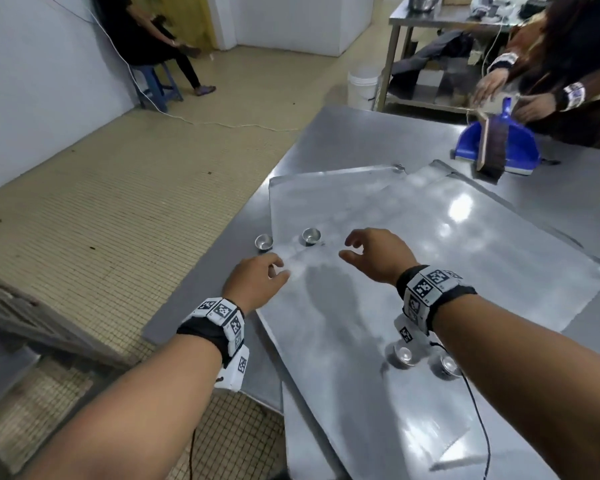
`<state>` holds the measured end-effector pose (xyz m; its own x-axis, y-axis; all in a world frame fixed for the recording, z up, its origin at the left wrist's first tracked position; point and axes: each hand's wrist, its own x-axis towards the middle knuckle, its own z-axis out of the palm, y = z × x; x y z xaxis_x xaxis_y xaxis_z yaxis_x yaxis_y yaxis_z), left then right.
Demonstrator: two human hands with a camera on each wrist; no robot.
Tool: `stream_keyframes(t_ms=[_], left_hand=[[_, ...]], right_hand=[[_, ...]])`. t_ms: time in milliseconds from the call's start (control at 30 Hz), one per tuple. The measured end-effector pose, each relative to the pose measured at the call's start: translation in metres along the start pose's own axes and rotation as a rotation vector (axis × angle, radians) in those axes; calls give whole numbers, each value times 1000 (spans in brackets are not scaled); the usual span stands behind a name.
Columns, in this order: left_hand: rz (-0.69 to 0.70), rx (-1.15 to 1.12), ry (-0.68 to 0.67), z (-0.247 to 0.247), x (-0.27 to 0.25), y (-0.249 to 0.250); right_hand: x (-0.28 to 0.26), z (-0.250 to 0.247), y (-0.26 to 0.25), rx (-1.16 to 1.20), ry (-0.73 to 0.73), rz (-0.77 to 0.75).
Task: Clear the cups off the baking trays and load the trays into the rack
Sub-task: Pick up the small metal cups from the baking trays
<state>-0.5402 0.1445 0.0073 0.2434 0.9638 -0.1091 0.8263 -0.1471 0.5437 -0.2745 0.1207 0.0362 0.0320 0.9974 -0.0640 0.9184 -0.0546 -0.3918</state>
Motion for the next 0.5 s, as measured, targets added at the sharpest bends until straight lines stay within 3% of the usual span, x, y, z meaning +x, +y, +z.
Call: stream_keyframes(t_ms=[233, 500], left_hand=[[13, 45, -53, -31, 61, -47], [40, 63, -156, -19, 116, -72]], right_hand=[[62, 28, -26, 24, -40, 76], [113, 61, -36, 8, -145, 119]])
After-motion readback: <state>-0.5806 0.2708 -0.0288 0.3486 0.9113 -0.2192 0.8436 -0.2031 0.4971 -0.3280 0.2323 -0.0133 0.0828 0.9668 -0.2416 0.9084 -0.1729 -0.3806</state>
